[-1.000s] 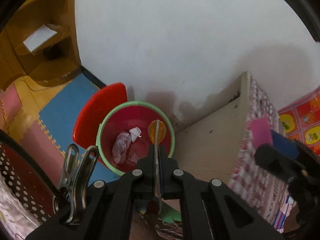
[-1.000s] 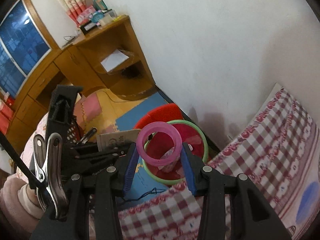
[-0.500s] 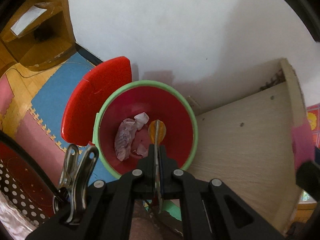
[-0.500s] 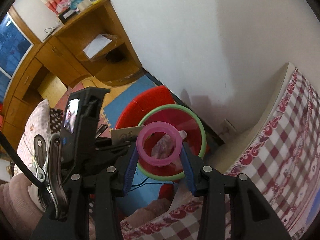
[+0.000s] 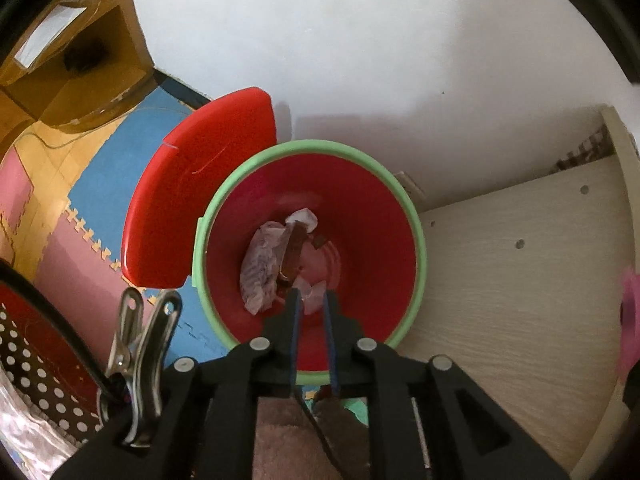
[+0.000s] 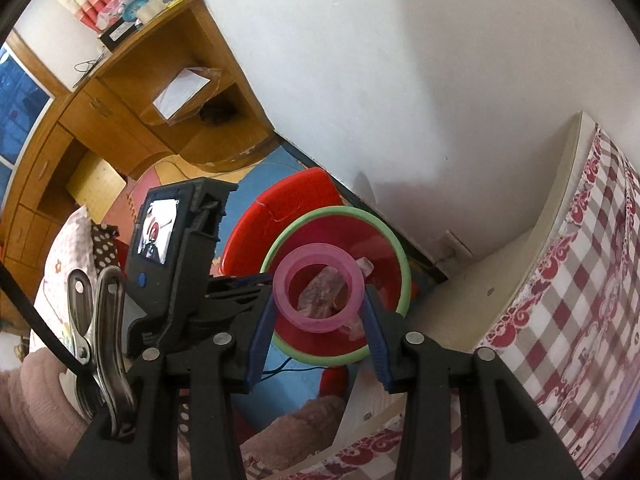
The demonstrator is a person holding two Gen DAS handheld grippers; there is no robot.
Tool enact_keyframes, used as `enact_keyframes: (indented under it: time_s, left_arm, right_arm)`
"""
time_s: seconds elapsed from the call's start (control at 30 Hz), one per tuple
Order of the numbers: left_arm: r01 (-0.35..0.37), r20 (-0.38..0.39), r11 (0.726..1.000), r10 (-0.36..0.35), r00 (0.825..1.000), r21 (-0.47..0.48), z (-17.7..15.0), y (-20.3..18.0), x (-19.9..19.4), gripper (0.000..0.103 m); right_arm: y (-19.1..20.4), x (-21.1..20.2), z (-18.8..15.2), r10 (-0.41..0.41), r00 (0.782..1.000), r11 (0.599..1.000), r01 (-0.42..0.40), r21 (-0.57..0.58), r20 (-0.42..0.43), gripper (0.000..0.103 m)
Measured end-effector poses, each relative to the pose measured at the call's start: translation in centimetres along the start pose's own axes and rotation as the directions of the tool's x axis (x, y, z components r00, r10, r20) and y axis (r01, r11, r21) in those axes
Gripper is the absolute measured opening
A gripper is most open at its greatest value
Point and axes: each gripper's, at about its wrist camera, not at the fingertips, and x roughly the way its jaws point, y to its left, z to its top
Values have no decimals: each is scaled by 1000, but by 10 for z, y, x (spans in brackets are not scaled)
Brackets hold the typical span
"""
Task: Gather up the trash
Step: 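Open the right gripper over the red bucket to drop the pink ring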
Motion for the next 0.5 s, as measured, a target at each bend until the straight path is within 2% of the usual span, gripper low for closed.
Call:
enact_keyframes:
  time_s: [0.5]
  left_arm:
    - [17,3,998,-17,1000,-53,-2,21,-16,13]
  right_arm:
    - [6,12,19,11,1000,1000,-11,6,-13,44]
